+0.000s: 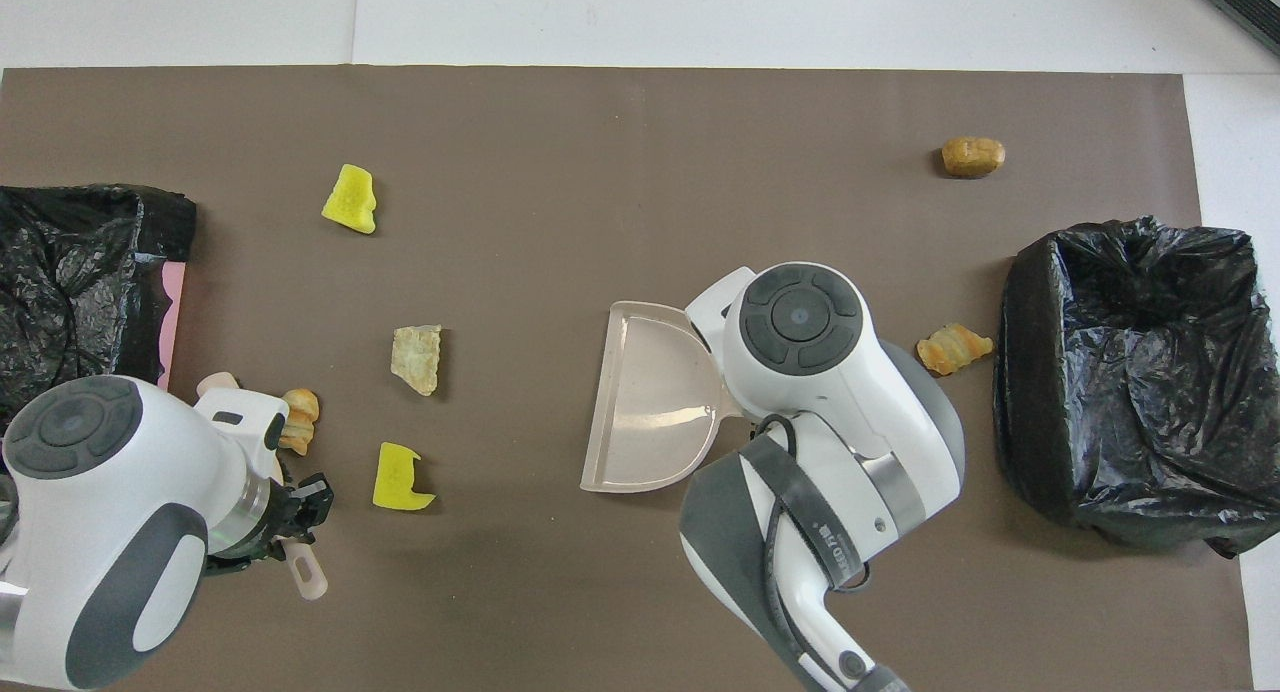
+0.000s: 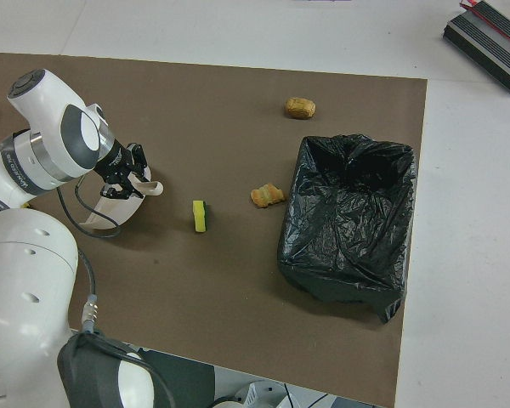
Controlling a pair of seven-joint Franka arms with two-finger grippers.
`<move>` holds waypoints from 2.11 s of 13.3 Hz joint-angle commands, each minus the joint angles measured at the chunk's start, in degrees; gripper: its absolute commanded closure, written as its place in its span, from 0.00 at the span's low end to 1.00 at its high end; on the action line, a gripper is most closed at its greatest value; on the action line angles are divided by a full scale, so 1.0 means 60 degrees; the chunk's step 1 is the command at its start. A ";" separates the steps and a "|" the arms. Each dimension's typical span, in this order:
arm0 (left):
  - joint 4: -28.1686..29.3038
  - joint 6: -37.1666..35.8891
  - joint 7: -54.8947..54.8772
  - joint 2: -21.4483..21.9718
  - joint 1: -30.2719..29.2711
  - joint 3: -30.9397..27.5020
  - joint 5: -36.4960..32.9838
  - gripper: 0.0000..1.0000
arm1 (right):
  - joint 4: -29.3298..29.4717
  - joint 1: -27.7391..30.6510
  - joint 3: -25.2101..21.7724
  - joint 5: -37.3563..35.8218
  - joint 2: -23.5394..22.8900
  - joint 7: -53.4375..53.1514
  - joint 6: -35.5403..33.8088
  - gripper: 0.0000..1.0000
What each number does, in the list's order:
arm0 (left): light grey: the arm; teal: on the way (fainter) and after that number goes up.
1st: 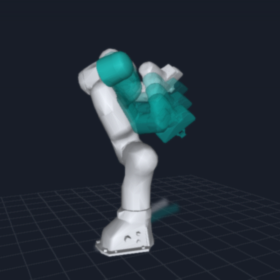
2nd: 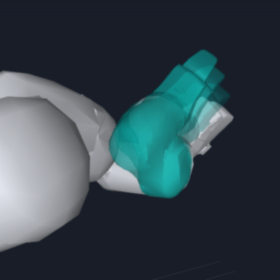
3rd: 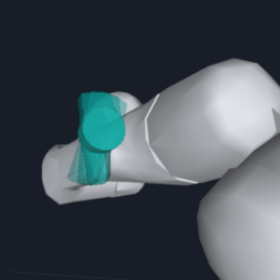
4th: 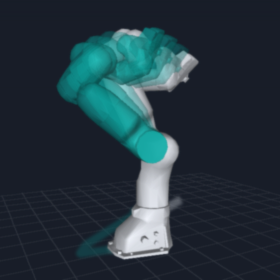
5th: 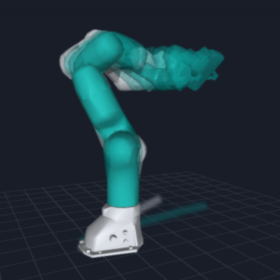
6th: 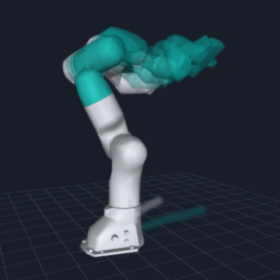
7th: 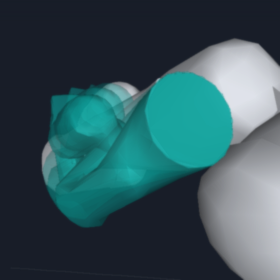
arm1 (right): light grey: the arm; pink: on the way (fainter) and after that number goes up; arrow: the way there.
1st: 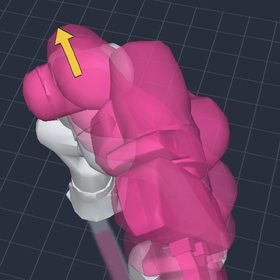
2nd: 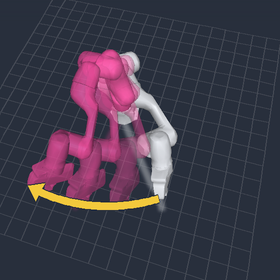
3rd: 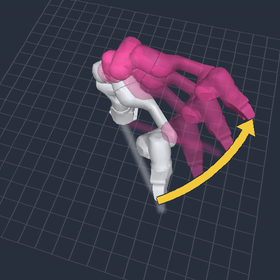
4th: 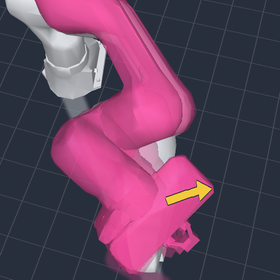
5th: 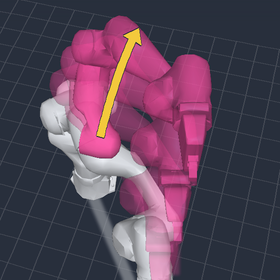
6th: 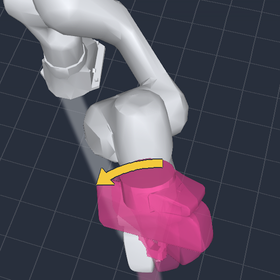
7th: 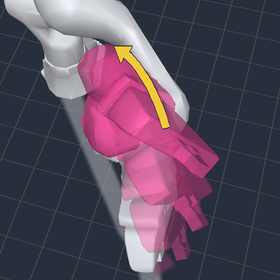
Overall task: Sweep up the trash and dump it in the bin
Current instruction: 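Set the dustpan down mid-table while the left gripper grasps the brush, then sweep the sponge pieces and crumbs into the dustpan with the left gripper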
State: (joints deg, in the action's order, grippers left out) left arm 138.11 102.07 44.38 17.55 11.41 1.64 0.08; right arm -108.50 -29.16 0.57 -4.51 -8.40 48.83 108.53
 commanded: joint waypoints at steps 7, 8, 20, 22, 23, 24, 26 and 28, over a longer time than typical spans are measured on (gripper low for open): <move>0.0787 0.1969 0.1203 -0.0403 0.0821 0.0196 0.0819 1.00 | -0.1224 -0.0267 0.0036 -0.0171 0.0273 0.0489 0.1277 1.00; 0.0685 0.2103 0.0971 -0.0609 0.1128 0.0196 0.1040 1.00 | -0.1195 -0.0267 0.0036 -0.0171 0.0214 0.0489 0.1292 1.00; -0.1690 -0.0148 -0.0225 -0.1111 0.1790 0.0123 0.2170 1.00 | -0.1107 -0.0253 0.0036 -0.0477 -0.0138 0.2232 0.1717 1.00; -0.1442 -0.0225 0.1718 -0.0862 0.1965 0.0210 0.2170 1.00 | -0.1107 -0.0253 0.0036 -0.0478 -0.0138 0.2232 0.1658 1.00; -0.1121 -0.0210 0.2614 -0.0628 0.2198 0.0211 0.2170 1.00 | -0.1092 -0.0253 0.0036 -0.0478 -0.0138 0.2232 0.1600 1.00; -0.0683 -0.0079 0.3247 -0.0277 0.2345 0.0211 0.2184 1.00 | -0.1092 -0.0267 0.0036 -0.0493 -0.0123 0.2232 0.1585 1.00; -0.0357 0.0096 0.4884 -0.0317 0.2958 0.0226 0.2257 1.00 | -0.1106 -0.0296 0.0022 -0.0754 -0.0094 0.2087 0.1672 1.00; 0.0154 0.1278 0.5946 -0.0406 0.3531 0.0226 0.2418 1.00 | -0.1179 -0.0515 0.0036 -0.1282 -0.0036 0.0847 0.1687 1.00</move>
State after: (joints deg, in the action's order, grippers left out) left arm 135.24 104.28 74.60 13.78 29.25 3.62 13.29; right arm -114.88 -31.33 0.57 -8.96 -9.14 58.74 118.39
